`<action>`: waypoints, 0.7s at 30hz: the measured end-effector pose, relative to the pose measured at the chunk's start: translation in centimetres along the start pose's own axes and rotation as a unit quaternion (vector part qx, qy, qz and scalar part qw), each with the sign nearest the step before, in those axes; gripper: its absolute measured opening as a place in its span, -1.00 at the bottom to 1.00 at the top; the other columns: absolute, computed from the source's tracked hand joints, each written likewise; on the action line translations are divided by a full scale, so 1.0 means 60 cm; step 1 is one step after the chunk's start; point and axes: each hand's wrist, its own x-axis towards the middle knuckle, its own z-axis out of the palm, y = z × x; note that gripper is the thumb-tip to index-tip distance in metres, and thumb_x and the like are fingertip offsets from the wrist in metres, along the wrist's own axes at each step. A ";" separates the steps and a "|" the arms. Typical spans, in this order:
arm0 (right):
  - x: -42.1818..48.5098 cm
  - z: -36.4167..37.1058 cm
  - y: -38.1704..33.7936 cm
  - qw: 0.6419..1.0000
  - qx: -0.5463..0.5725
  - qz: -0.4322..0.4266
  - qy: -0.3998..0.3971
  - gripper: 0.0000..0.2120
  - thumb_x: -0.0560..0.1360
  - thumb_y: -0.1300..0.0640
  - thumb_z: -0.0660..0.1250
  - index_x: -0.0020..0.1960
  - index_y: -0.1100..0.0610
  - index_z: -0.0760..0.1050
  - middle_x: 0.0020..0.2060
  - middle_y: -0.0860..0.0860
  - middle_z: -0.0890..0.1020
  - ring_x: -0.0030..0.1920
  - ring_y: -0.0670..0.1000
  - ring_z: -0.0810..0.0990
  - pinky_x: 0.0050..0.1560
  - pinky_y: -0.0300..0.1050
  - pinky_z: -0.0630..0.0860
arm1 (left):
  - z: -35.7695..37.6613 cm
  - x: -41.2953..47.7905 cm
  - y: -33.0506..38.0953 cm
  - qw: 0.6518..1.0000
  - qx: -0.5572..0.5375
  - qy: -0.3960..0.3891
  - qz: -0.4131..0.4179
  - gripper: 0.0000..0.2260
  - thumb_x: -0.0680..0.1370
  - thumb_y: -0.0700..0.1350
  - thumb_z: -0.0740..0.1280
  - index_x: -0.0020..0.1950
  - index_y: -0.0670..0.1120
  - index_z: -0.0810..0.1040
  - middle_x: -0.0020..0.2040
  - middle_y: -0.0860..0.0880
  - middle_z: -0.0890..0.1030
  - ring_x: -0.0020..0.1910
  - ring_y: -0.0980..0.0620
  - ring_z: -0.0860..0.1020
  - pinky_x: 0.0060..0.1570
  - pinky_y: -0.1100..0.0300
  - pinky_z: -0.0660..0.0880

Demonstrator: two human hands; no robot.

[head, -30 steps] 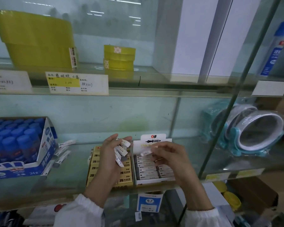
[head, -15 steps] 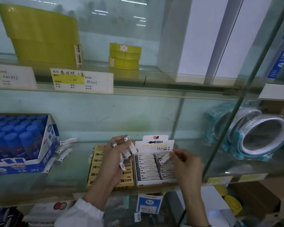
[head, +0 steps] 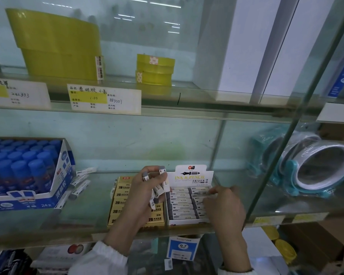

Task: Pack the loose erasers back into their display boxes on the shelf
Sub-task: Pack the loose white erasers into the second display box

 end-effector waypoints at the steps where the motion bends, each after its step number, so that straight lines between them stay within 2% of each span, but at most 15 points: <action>1: 0.001 0.000 0.000 1.000 -0.009 -0.003 -0.011 -0.83 0.50 0.13 0.31 0.04 0.01 0.63 -0.05 -0.02 0.38 -0.18 0.03 0.53 -0.27 -0.19 0.35 | 0.001 -0.001 0.000 1.000 0.003 -0.002 0.001 -0.80 0.51 -0.29 0.42 0.13 -0.20 0.60 -0.15 -0.18 0.70 -0.16 -0.22 0.52 -0.56 0.21 0.33; 7: 0.006 0.005 -0.003 0.998 -0.044 -0.023 -0.025 -0.83 0.52 0.05 0.29 0.05 0.04 0.60 0.01 0.02 0.43 -0.09 0.03 0.55 -0.21 -0.20 0.42 | 0.000 -0.005 0.003 0.999 0.025 -0.022 0.014 -0.78 0.49 -0.25 0.45 0.12 -0.09 0.65 -0.10 -0.19 0.71 -0.17 -0.18 0.56 -0.51 0.19 0.33; 10: -0.005 0.002 -0.020 0.994 0.067 -0.086 0.013 -0.77 0.50 0.03 0.37 0.15 0.00 0.58 0.06 -0.02 0.50 -0.10 -0.08 0.52 -0.20 -0.28 0.41 | 0.002 -0.007 0.004 0.999 0.033 -0.029 0.015 -0.78 0.48 -0.24 0.47 0.11 -0.08 0.66 -0.09 -0.18 0.70 -0.25 -0.06 0.59 -0.49 0.19 0.35; 12: -0.019 -0.002 -0.043 0.973 0.154 -0.168 -0.050 -0.76 0.49 -0.01 0.40 0.16 -0.09 0.55 -0.01 -0.15 0.57 -0.14 -0.20 0.53 -0.21 -0.42 0.44 | 0.002 -0.006 0.003 0.999 0.044 -0.029 0.012 -0.77 0.45 -0.23 0.50 0.10 -0.13 0.62 -0.15 -0.17 0.67 -0.35 0.00 0.57 -0.50 0.20 0.36; 14: -0.036 0.001 -0.063 0.946 0.204 -0.218 -0.129 -0.81 0.52 0.07 0.38 0.12 -0.12 0.55 -0.16 -0.24 0.59 -0.19 -0.27 0.56 -0.26 -0.48 0.46 | 0.000 -0.004 0.001 0.998 0.050 -0.025 0.009 -0.73 0.44 -0.20 0.52 0.08 -0.16 0.57 -0.21 -0.18 0.62 -0.38 0.00 0.53 -0.50 0.20 0.35; 15: -0.040 0.005 -0.066 0.939 0.220 -0.232 -0.129 -0.81 0.53 0.12 0.38 0.08 -0.13 0.56 -0.21 -0.26 0.59 -0.19 -0.29 0.57 -0.25 -0.50 0.45 | -0.001 -0.003 0.001 0.998 0.050 -0.021 0.009 -0.73 0.43 -0.19 0.52 0.07 -0.15 0.56 -0.23 -0.17 0.60 -0.38 -0.01 0.52 -0.49 0.21 0.34; 17: -0.039 0.011 -0.062 0.931 0.241 -0.248 -0.117 -0.75 0.51 0.21 0.38 0.07 -0.13 0.56 -0.22 -0.28 0.58 -0.13 -0.30 0.56 -0.21 -0.49 0.46 | -0.001 -0.003 0.000 0.999 0.050 -0.015 0.012 -0.75 0.42 -0.19 0.53 0.03 -0.14 0.55 -0.28 -0.15 0.59 -0.40 -0.01 0.50 -0.49 0.21 0.32; 21: -0.037 0.020 -0.047 0.922 0.218 -0.288 -0.140 -0.48 0.45 0.27 0.43 0.23 -0.23 0.45 -0.03 -0.31 0.51 -0.09 -0.29 0.54 -0.18 -0.47 0.48 | 0.000 -0.001 -0.003 0.999 0.047 -0.007 0.016 -0.82 0.45 -0.19 0.51 -0.07 -0.14 0.52 -0.26 -0.20 0.62 -0.39 -0.02 0.52 -0.51 0.20 0.33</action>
